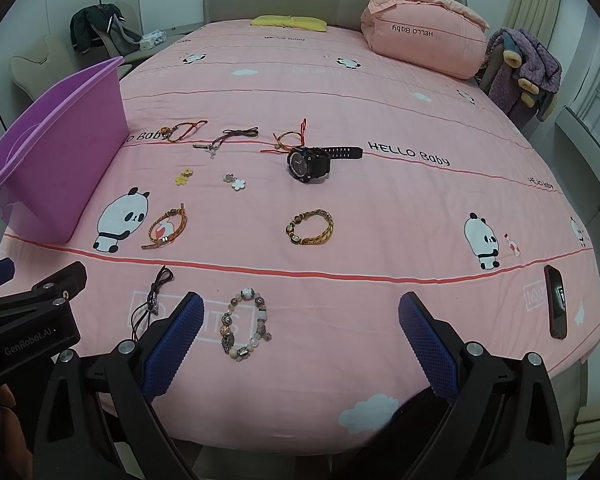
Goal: Organize jewelry
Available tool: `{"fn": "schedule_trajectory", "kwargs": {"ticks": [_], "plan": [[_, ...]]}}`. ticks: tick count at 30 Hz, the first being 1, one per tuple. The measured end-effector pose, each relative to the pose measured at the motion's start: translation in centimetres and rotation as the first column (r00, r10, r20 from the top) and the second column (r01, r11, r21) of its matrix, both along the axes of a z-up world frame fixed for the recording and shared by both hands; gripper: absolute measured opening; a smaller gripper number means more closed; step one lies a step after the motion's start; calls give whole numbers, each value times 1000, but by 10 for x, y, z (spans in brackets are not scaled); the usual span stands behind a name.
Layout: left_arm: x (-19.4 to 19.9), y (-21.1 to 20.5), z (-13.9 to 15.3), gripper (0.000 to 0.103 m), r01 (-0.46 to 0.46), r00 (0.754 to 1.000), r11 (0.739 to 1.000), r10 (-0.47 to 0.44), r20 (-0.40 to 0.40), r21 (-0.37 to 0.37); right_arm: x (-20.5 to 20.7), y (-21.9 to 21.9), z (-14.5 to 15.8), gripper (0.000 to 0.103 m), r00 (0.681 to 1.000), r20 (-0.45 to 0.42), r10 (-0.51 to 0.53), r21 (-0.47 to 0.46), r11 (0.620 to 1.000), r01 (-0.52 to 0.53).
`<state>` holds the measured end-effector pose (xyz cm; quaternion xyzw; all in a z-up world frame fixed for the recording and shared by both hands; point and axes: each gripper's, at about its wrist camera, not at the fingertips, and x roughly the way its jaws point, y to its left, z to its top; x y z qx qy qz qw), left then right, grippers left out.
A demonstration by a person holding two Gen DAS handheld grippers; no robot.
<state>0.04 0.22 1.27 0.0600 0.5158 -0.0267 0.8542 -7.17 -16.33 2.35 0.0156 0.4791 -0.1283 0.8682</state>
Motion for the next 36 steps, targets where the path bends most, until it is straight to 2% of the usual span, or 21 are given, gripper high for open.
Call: {"fn": "schedule_trajectory", "kwargs": {"ticks": [19,27,36], "plan": [[-1,1,-4,97,0,1000,1000,0,-4,-1,1,-3,-12,93,1000,-20,-3,25,1000,4],[-2,13,-25,97,13,1000,1000,-13,-18,1,3,-3,-34,93,999,-43,20,95,995,-16],[-1,29,-61,97,25,998,1000,-26,-57,-18,4,-3,-64,93,997,-72,35,155,988,-23]]}}
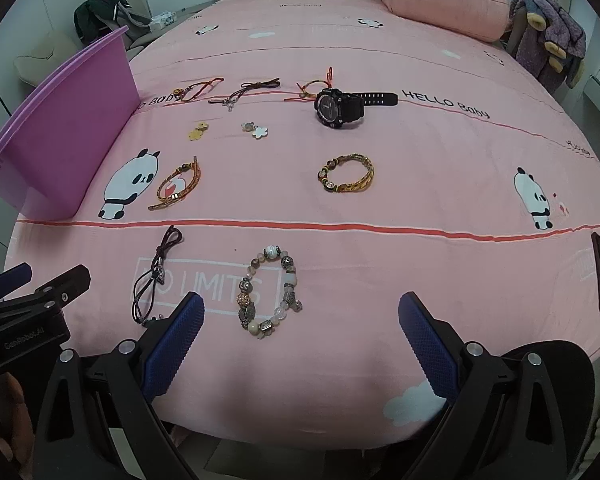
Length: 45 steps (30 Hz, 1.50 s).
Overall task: Organize jewelry
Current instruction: 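Grasp the black cord necklace with the left tool while the right tool grasps the beaded bracelet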
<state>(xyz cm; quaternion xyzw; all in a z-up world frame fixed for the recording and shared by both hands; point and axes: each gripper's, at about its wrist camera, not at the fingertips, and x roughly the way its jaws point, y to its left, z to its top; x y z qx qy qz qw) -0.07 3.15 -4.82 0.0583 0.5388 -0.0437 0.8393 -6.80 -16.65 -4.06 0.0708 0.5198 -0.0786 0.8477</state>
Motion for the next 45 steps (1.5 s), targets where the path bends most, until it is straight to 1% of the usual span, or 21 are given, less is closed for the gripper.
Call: {"fn": "schedule_trajectory", "kwargs": {"ticks": [3,9,14,18,28,37,41,43,45], "plan": [[2,0,-11,97,11,1000,1000,-11,-11,-17,2,0,-12,93,1000,-18,7,16,1000,-7],[5,-9,-29,97,54,998,998,-54,-14,-33,7,1,-35,93,998,-51,28,-6,1000,-28],[11,-16,-41,97,68,997,997,-69,-19,-49,15,-8,-51,93,997,-78,3,-45,999,-7],[16,-19,-50,97,73,997,996,-75,-29,-54,21,-14,-64,93,994,-112,-18,-44,999,14],[24,-26,-72,97,82,995,996,-84,-61,-41,30,-17,-85,92,987,-156,-29,-70,997,18],[28,-34,-85,96,103,993,994,-104,-55,-24,35,-15,-93,92,988,-152,-21,-86,996,8],[28,-38,-88,96,112,993,993,-113,-29,-25,37,-14,-94,88,989,-147,-13,-83,997,1],[28,-38,-89,93,110,993,993,-111,-27,-33,36,-13,-93,84,989,-145,-5,-77,997,-6],[28,-40,-88,89,113,993,993,-113,-24,-38,36,-8,-93,77,990,-142,8,-78,997,-19]]}}
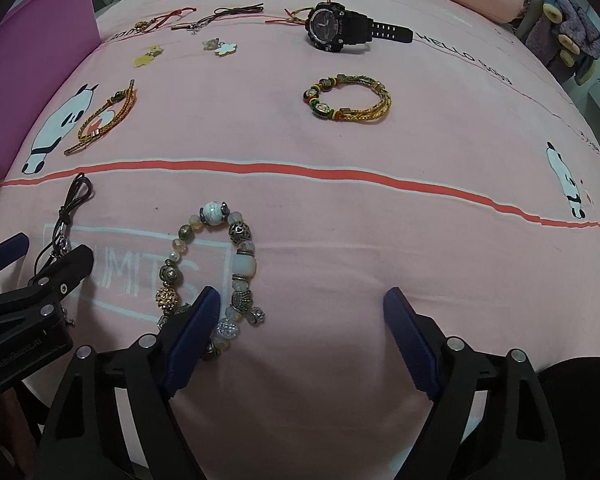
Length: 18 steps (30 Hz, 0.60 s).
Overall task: Organize jewelry
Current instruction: 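Grasp the black cord necklace with the left tool while the right tool grasps the beaded bracelet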
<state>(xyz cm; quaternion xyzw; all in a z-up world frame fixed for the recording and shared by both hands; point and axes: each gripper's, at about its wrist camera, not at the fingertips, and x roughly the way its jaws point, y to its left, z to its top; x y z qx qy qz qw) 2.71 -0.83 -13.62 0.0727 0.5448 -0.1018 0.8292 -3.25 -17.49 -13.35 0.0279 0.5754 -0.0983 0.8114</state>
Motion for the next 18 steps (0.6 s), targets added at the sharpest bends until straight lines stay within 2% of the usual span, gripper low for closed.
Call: {"fn": "schedule_trajectory", "kwargs": {"ticks": [5,11,13,15,17,18], "plan": [[-7,-6,3,73,32,999,999,-32,12,-11,1,7,0,64,1000,4,29,1,1000,-29],[-13,-14,7,44,67,997,998,-67,42,-5,1,12,1,51,999,3,42,31,999,-42],[-13,-20,7,21,78,996,997,-77,47,-4,1,14,2,44,999,4,49,41,998,-49],[-12,-25,7,7,94,995,995,-93,39,-17,2,14,3,33,998,5,60,53,997,-60],[-13,-28,7,7,98,994,995,-98,40,-9,2,15,4,21,998,8,64,70,995,-65],[-12,-27,8,7,98,995,995,-97,38,-15,2,15,5,18,998,9,63,75,995,-64]]}}
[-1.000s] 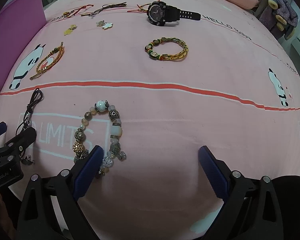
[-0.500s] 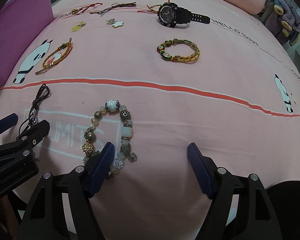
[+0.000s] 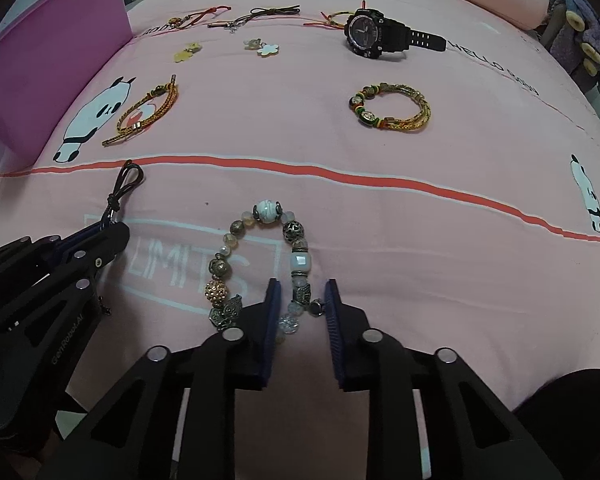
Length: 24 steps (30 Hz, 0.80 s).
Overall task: Organize jewelry
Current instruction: 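Grasp the black cord necklace with the left tool while the right tool grasps the beaded bracelet, then lift the necklace and bracelet and carry both tools over the purple tub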
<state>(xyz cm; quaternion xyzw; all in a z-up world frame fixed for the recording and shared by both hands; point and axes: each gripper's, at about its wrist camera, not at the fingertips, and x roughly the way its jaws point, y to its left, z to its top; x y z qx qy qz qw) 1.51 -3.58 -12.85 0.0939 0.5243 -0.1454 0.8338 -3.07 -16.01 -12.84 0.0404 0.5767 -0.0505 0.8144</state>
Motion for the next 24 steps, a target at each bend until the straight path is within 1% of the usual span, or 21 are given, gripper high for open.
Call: {"fn": "schedule_trajectory", "kwargs": {"ticks": [3,8,12,18,24], "plan": [[4,6,2,7,-15,1000,999,14,-25,-45,-2,-8,1,15,1000,5,-22,43,999,22],[1,9,8,6,-17,999,998,15,-30,-68,-5,-14,5,15,999,20,-42,82,996,40],[0,14,17,6,-20,999,994,17,-34,-105,-10,-21,10,15,997,29,-69,127,990,65],[-1,22,37,6,-6,999,986,-2,-45,-164,-17,-18,34,15,995,82,-61,137,989,49],[-1,32,62,6,-4,1000,980,-1,-26,-198,-16,-10,61,15,990,136,-41,135,991,23]]}}
